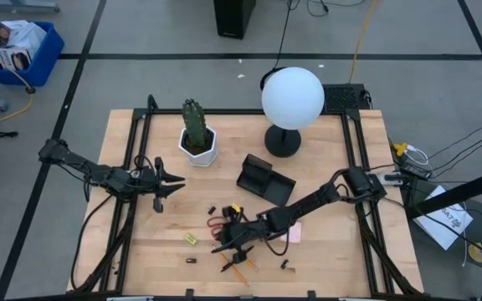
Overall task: Pick and place office supplies into organizer
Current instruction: Put the red scissors into the black desk organizer
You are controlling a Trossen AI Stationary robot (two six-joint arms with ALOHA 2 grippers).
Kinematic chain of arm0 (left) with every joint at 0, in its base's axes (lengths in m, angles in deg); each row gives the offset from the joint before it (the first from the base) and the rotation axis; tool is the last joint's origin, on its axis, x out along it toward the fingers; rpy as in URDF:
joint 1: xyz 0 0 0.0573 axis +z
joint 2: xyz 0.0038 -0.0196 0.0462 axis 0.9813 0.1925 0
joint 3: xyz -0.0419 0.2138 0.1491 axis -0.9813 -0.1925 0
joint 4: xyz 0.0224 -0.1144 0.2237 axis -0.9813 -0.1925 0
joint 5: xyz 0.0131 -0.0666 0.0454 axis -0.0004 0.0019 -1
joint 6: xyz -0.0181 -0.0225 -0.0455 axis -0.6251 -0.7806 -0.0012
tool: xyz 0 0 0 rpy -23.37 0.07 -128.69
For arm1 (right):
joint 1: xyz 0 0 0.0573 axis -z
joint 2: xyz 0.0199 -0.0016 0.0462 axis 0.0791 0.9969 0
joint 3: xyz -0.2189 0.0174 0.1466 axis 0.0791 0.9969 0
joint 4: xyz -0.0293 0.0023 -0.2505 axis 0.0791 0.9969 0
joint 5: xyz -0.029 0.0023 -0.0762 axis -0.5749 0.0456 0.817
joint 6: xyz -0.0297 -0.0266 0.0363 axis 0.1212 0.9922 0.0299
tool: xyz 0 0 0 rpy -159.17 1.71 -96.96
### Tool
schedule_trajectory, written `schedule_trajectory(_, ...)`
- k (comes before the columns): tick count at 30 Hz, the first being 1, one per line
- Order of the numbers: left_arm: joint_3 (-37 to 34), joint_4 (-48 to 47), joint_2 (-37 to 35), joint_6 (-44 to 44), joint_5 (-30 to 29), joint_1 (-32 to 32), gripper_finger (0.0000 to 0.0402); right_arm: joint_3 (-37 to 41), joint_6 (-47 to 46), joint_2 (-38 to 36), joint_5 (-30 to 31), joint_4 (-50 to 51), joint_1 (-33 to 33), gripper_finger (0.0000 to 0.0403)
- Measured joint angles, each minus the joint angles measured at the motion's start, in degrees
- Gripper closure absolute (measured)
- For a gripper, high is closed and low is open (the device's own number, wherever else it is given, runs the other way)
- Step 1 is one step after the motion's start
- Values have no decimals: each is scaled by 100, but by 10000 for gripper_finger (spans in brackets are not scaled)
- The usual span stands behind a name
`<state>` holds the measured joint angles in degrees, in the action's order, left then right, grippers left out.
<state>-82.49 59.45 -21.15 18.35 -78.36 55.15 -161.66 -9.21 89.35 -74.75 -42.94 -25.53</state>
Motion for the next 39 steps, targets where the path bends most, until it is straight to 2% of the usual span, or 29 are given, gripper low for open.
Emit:
schedule_trajectory(12, 0, -1, 0, -1, -2, 0, 309, 0, 571, -611, 866, -26, 0, 374)
schedule_trajectory(19, 0, -2, -1, -1, -2, -1, 309, 101, 796, -900, 1055, -176, 3, 374)
schedule_trajectory(22, -2, -2, -2, 1, -2, 0, 309, 157, 927, -988, 1072, -411, 43, 375)
schedule_trajectory(27, 0, -4, 0, -1, -1, -1, 309, 281, 1424, -1019, 1498, -1063, 173, 375)
schedule_trajectory(31, -2, -4, -1, 1, -2, 0, 309, 436, 1705, -1025, 1528, -1687, 334, 373)
schedule_trajectory(35, 0, 6, -2, -1, -2, -2, 309, 660, 2119, -1078, 2085, -1828, 458, 377)
schedule_trajectory(39, 0, 46, -2, 1, 0, 0, 309, 1084, 2280, -1295, 2244, -2541, 615, 374)
